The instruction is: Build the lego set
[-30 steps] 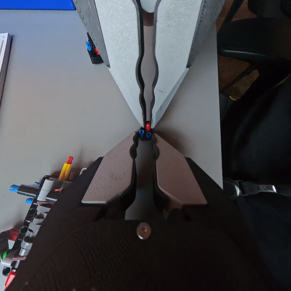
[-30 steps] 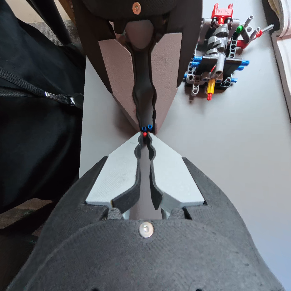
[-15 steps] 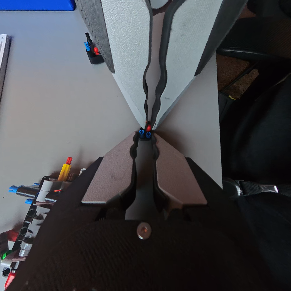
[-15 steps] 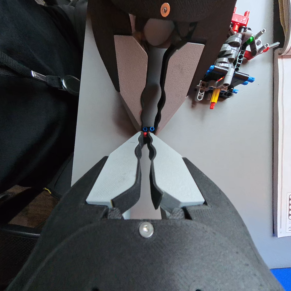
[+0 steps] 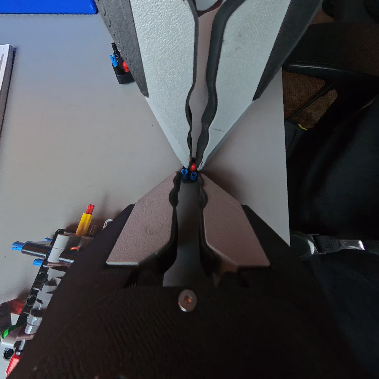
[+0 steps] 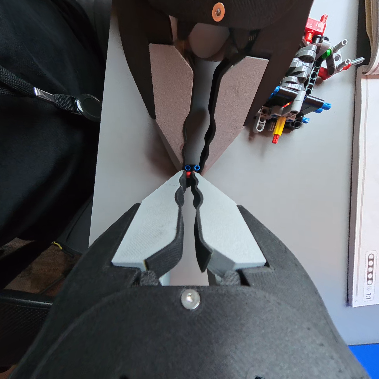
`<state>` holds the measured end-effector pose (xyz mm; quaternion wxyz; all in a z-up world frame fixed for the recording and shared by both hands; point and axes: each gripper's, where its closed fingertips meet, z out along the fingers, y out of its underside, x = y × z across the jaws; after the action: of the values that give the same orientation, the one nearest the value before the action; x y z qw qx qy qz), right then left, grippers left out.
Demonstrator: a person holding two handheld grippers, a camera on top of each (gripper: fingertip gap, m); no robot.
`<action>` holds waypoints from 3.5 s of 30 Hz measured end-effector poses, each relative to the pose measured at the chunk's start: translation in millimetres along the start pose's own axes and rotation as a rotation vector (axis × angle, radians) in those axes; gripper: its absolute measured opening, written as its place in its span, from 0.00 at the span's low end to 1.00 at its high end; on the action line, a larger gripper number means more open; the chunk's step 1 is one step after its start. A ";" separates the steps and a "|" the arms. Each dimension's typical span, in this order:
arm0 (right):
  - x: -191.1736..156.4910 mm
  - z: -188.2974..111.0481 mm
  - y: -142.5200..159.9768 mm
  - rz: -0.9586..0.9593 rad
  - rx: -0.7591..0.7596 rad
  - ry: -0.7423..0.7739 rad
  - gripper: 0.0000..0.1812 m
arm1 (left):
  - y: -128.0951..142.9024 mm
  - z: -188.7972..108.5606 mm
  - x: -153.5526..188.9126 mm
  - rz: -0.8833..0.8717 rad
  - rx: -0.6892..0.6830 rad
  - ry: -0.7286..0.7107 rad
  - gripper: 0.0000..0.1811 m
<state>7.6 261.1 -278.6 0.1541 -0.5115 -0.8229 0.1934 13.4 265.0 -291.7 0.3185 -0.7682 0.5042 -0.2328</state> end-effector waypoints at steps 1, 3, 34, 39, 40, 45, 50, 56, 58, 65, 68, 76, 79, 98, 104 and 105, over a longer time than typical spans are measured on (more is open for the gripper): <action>-0.1 0.4 -0.6 -0.004 0.003 0.003 0.01 | 0.0 0.0 0.0 0.001 0.000 0.000 0.07; -0.2 0.1 0.2 -0.013 -0.007 0.008 0.01 | 0.0 0.0 -0.1 0.002 0.000 -0.001 0.07; 2.9 -0.6 4.6 -0.018 -0.035 0.079 0.01 | 0.0 0.0 -1.4 -0.042 0.002 0.028 0.07; 2.5 -0.7 2.8 -0.101 -0.051 0.139 0.01 | 0.0 0.1 -1.4 -0.039 0.002 0.025 0.07; 2.3 -0.4 2.0 -0.111 -0.048 0.143 0.00 | 0.1 0.1 -1.4 -0.041 0.002 0.027 0.07; 1.5 0.9 -1.1 -0.183 -0.064 0.167 0.01 | 0.0 0.2 -1.2 -0.042 0.002 0.028 0.07; 0.6 -1.3 4.3 -0.188 -0.052 0.186 0.01 | 0.0 0.2 -1.2 -0.041 0.003 0.028 0.07; -3.3 0.6 3.9 -0.230 -0.064 0.194 0.01 | 0.0 0.1 -1.2 -0.038 0.002 0.025 0.07; -3.2 0.8 3.9 -0.220 -0.061 0.190 0.01 | -0.1 0.1 -1.7 -0.041 0.003 0.024 0.07; -1.1 0.5 3.4 -0.037 0.002 0.026 0.01 | 0.0 -0.1 -3.3 -0.049 0.003 0.017 0.07; -0.6 0.2 3.0 0.048 0.037 -0.055 0.01 | 0.0 -0.2 -3.2 -0.052 0.003 0.020 0.07; 4.0 0.6 6.8 0.167 0.036 -0.157 0.01 | 0.1 0.0 -3.2 -0.052 0.003 0.019 0.07; 4.1 0.4 7.2 0.117 0.002 -0.109 0.01 | 0.1 -0.1 -3.1 -0.051 0.003 0.019 0.07; 1.8 -0.3 11.4 -0.145 -0.177 0.036 0.00 | 0.3 -0.1 -1.9 -0.046 0.003 0.025 0.07; 1.6 3.4 13.7 -0.102 -0.134 0.029 0.00 | 0.1 0.2 -1.2 -0.045 0.004 0.029 0.07; 1.2 3.3 13.5 -0.083 -0.120 0.020 0.01 | 0.0 0.2 -1.1 -0.046 0.004 0.030 0.07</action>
<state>16.1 267.1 -287.9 0.1392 -0.4871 -0.8520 0.1318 13.1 266.1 -291.9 0.3069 -0.7754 0.4907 -0.2526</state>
